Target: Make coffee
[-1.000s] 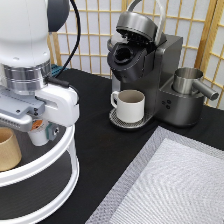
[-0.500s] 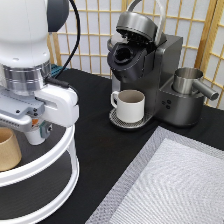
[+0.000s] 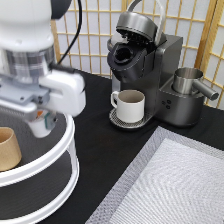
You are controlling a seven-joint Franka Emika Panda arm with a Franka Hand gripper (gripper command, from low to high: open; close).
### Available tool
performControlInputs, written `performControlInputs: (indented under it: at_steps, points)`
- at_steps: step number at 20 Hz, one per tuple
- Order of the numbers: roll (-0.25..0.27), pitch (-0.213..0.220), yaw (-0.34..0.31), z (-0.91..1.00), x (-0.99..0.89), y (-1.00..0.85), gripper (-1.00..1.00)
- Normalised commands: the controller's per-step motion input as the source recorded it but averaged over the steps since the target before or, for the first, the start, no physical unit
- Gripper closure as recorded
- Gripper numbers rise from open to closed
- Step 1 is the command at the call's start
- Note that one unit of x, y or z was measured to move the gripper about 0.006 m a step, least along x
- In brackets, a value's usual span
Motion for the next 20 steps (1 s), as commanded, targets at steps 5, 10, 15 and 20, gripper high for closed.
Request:
performControlInputs:
  at_steps: [5, 10, 15, 20]
  points:
    - [0.17, 0.067, 0.007, 0.81, 0.22, 0.73, 1.0]
    - [0.272, 0.054, 0.005, 0.51, 0.25, 0.72, 1.0]
    - [0.361, 0.012, 0.0, 0.17, 0.27, 0.54, 1.0]
    - [0.375, 0.0, -0.011, 0.08, 0.2, 0.4, 1.0]
